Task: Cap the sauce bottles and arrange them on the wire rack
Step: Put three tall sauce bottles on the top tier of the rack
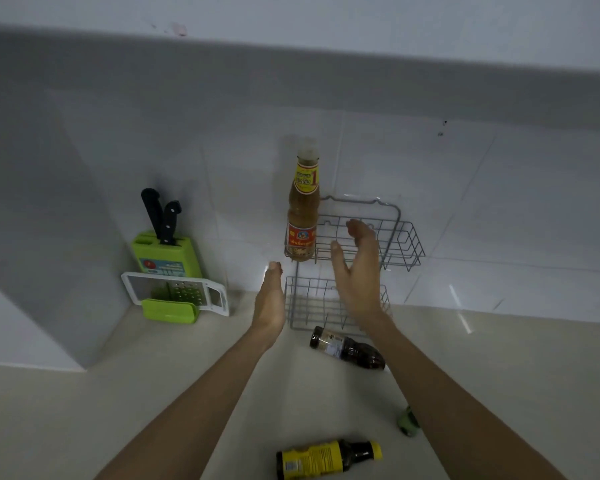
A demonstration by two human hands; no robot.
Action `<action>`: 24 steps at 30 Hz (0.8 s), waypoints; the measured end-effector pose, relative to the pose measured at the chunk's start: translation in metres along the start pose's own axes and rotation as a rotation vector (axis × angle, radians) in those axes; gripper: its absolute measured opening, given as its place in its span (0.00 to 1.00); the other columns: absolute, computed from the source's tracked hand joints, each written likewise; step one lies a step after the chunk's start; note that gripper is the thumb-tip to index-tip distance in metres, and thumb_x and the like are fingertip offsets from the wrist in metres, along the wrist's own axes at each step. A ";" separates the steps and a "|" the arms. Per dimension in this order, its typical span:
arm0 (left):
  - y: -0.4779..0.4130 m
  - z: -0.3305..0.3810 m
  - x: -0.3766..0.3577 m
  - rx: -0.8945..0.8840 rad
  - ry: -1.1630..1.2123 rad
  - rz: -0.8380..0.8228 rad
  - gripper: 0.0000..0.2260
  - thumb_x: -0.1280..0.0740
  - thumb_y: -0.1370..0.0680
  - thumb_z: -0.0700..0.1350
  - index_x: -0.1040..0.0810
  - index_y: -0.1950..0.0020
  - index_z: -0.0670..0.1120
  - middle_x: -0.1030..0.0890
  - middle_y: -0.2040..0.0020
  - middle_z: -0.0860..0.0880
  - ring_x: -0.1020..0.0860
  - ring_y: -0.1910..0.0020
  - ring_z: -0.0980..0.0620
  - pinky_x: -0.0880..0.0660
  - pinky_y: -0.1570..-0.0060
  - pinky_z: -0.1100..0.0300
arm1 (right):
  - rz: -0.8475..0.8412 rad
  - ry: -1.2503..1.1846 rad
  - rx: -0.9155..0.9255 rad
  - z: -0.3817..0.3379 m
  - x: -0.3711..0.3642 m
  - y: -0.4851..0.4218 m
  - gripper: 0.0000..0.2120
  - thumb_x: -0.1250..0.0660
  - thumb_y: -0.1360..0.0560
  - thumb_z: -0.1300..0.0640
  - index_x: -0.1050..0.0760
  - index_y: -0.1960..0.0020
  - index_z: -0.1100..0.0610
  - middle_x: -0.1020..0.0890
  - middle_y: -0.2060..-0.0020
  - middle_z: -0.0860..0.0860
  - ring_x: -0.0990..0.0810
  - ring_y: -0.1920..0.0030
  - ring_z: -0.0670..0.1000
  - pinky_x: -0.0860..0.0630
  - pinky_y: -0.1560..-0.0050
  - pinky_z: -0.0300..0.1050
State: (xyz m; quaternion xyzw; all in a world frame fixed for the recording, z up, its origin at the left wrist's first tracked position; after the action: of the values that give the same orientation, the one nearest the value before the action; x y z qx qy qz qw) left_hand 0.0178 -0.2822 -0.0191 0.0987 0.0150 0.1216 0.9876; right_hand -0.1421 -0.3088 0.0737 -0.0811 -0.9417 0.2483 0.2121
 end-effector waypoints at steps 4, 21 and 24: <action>0.019 -0.038 -0.002 -0.083 -0.257 0.012 0.19 0.40 0.19 0.44 0.32 0.27 0.45 0.29 0.28 0.47 0.32 0.28 0.49 0.38 0.29 0.58 | -0.019 0.123 -0.105 0.063 0.021 0.061 0.17 0.37 0.22 0.60 0.32 0.34 0.58 0.26 0.40 0.52 0.28 0.39 0.50 0.28 0.36 0.46; 0.028 -0.127 -0.039 -0.011 -0.759 -0.307 0.21 0.38 0.21 0.36 0.33 0.28 0.42 0.29 0.31 0.47 0.31 0.33 0.54 0.42 0.40 0.76 | -0.797 0.944 -0.424 0.225 -0.006 0.134 0.29 0.31 0.27 0.50 0.40 0.31 0.53 0.30 0.37 0.55 0.27 0.39 0.58 0.31 0.40 0.53; 0.026 -0.128 -0.033 0.029 -0.745 -0.270 0.22 0.38 0.21 0.37 0.34 0.27 0.42 0.31 0.27 0.45 0.33 0.28 0.49 0.43 0.36 0.70 | -0.745 0.901 -0.398 0.216 -0.003 0.128 0.26 0.30 0.30 0.48 0.34 0.36 0.52 0.26 0.41 0.52 0.24 0.42 0.56 0.33 0.42 0.52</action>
State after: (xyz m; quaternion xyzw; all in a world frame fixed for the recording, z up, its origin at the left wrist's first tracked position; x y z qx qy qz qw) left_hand -0.0268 -0.2409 -0.1396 0.1470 -0.3299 -0.0536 0.9310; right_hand -0.2287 -0.2927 -0.1613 0.1184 -0.7527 -0.0816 0.6425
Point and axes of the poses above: each hand's wrist, its own y-axis away from the middle knuckle, its own x-axis out of the back of the hand, z = x × y, the point moved 8 cm from there along -y, towards the middle knuckle
